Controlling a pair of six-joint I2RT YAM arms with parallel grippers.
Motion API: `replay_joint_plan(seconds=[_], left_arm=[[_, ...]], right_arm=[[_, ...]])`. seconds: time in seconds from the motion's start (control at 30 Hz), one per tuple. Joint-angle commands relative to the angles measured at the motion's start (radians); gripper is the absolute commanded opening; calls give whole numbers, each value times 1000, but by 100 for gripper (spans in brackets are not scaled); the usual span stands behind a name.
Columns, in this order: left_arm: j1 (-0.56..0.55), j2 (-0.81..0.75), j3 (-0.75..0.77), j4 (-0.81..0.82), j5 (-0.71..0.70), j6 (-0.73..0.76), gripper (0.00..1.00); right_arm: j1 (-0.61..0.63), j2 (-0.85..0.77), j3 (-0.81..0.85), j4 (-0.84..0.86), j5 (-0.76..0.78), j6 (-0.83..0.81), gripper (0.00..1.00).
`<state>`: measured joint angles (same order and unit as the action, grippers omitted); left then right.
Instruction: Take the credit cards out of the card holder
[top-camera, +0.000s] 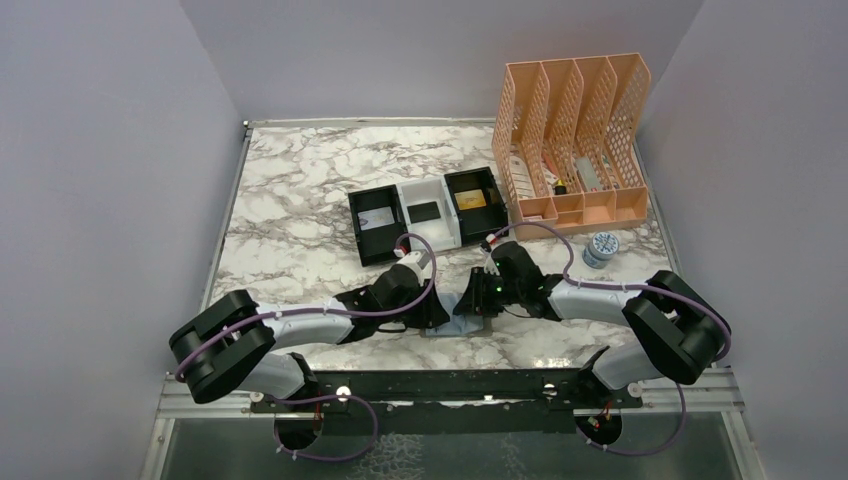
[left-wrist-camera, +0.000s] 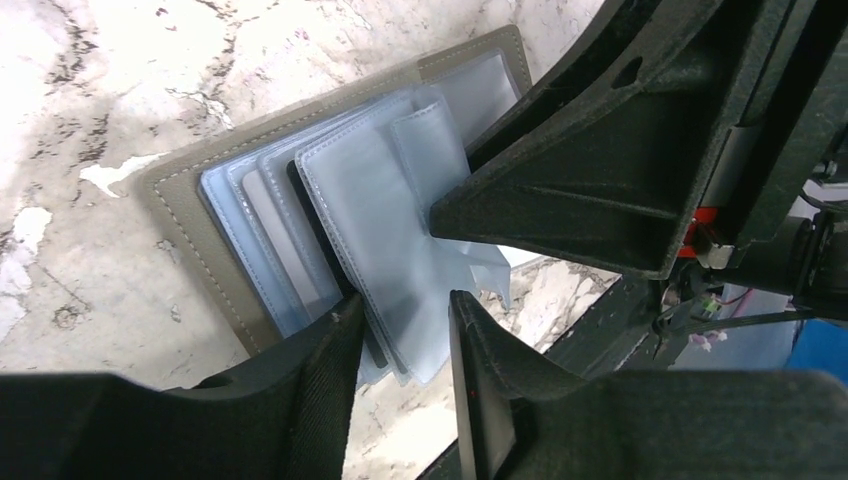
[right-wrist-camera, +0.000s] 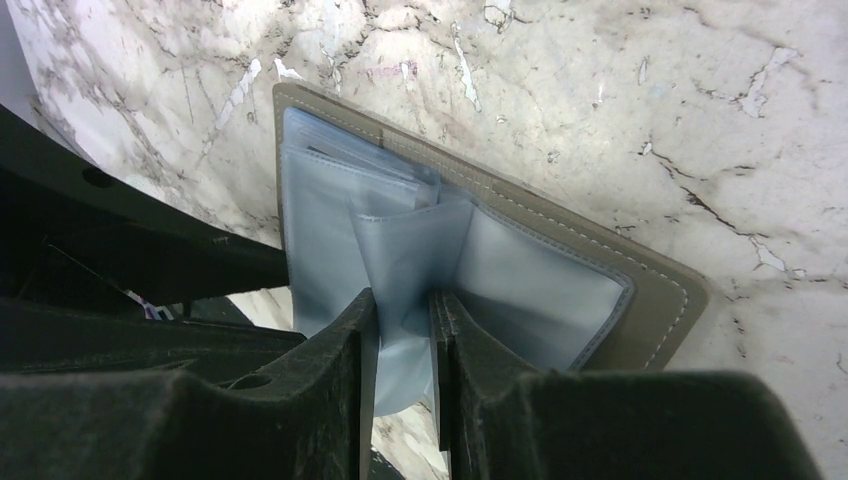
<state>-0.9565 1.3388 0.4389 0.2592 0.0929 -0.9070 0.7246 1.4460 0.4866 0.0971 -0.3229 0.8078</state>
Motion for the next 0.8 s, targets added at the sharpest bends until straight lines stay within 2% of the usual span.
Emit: replay_joint_plan(seconds=[0.0,0.07,0.2,0.4,0.5,0.6,0.77], left_arm=[[-9,-21,30,45,69,-11,35],[-10,-39,29,45,60,-29,31],[-10,-73,28,46,50,-26,31],[-10,-36,51,61,85,-14,32],[-10,-21,53,72,92,-12,32],[-10,-12,63,77,101,-4,40],[-10,16,70,98,114,-1,47]], right_arm=[[7,14,-36,-45,1,-2,26],[7,6,-40,-27,-20,3,27],[6,-18,-42,-22,-30,15,33],[5,-71,-21,-43,-42,27,41],[6,-112,-7,-88,-1,30,44],[6,-163,10,-162,74,29,48],[6,-270,25,-272,204,36,51]])
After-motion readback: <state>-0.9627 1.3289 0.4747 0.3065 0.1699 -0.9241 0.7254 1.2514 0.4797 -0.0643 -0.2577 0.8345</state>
